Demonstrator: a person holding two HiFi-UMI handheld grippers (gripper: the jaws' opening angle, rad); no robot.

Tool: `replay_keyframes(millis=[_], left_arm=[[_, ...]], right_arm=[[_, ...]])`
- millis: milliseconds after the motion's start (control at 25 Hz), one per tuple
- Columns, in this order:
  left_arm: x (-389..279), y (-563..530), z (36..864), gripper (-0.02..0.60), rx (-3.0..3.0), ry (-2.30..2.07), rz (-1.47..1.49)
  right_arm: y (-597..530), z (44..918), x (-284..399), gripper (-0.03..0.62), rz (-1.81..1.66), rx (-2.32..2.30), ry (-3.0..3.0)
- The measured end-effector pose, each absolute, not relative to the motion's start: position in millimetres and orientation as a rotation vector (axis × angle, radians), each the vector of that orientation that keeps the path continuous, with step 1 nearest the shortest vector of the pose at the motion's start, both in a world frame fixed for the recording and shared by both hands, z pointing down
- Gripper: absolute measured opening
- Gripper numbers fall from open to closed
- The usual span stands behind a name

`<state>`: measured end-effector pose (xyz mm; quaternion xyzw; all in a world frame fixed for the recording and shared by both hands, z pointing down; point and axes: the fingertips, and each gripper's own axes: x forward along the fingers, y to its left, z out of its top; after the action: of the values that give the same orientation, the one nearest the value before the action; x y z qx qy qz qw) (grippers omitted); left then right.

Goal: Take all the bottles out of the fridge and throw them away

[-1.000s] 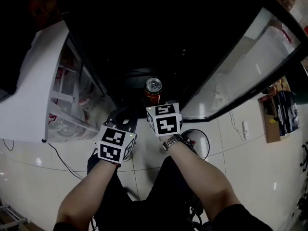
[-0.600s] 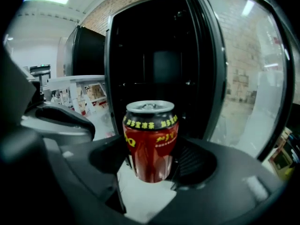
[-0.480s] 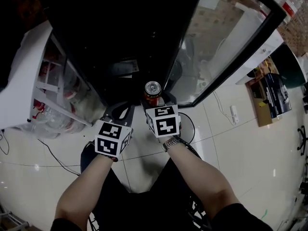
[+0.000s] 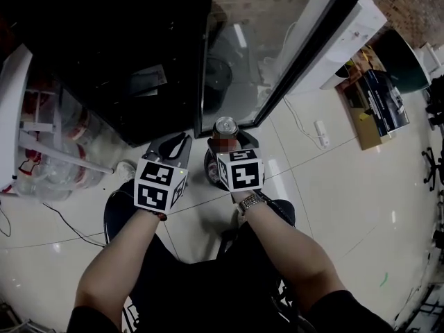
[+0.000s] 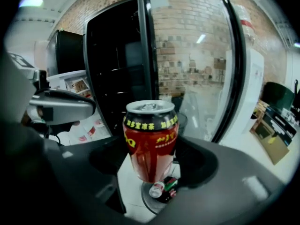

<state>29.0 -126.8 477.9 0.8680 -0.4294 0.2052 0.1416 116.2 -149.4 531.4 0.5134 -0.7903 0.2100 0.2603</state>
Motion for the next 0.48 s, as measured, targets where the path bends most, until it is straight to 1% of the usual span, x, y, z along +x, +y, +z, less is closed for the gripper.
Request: replay_keyframes(millis=[240, 480], left_arm=[[66.9, -123.7, 500.7, 0.009, 2.516, -1.146, 0.644], [77.7, -119.8, 526.9, 0.009, 2.493, -1.097, 0.687]], right_arm=[[-130.5, 578.2, 154.6, 0.319, 0.727, 1.389, -2.045], [-114.5, 623.1, 167.7, 0.319, 0.887, 1.371, -1.955]])
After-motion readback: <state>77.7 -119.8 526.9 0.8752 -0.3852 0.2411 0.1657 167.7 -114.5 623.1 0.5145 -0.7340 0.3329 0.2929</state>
